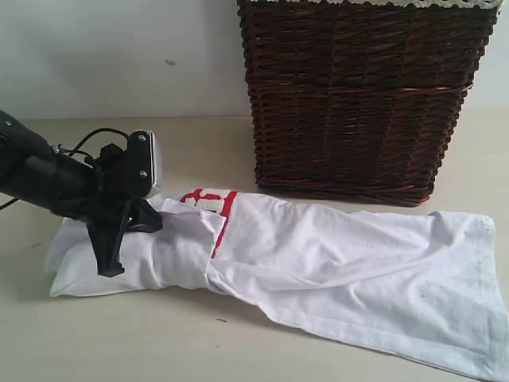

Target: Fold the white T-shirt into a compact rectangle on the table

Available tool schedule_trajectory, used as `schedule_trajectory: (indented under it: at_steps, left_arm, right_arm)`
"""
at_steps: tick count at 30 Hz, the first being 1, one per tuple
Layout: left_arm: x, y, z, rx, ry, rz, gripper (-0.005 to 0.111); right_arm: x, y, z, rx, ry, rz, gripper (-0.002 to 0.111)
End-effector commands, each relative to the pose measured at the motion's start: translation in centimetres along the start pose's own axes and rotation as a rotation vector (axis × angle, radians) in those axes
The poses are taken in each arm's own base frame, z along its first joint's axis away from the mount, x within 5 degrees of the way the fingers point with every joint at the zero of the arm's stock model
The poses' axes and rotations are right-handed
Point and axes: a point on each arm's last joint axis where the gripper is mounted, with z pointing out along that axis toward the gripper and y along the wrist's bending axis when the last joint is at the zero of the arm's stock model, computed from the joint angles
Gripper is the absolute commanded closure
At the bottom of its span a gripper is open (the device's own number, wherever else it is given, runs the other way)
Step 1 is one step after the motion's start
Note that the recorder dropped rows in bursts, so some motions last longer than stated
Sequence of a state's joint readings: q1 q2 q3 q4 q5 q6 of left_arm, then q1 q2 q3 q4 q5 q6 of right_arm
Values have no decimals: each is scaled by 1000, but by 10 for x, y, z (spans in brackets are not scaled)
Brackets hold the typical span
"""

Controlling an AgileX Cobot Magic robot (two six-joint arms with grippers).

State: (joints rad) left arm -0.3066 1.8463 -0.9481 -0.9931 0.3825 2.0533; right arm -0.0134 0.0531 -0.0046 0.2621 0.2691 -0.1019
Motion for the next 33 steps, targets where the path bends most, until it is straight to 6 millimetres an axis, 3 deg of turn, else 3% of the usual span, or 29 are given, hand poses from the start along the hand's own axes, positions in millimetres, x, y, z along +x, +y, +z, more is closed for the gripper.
schedule_trajectory:
  at_steps: [1,10,14,21,25,29,33]
  left_arm:
    - [1,18,16,-124,58,10,100]
    - [-21,31,38,-185,19,-74,100]
    - [-24,40,35,-286,23,-238,100]
    - [-15,40,32,-347,76,-312,100]
    - [-15,45,12,-378,34,-407,100]
    - [-15,31,-4,-274,-73,-482,100]
    - [-19,3,-12,-17,-233,-440,100]
  right_arm:
    - [1,0,0,-2,-6,-1,87]
    - [1,0,0,-2,-6,-1,87]
    - [1,0,0,-2,-6,-1,87]
    - [1,0,0,-2,-6,-1,87]
    - [1,0,0,-2,-6,-1,87]
    - [1,0,0,-2,-6,-1,87]
    - [1,0,0,-2,-6,-1,87]
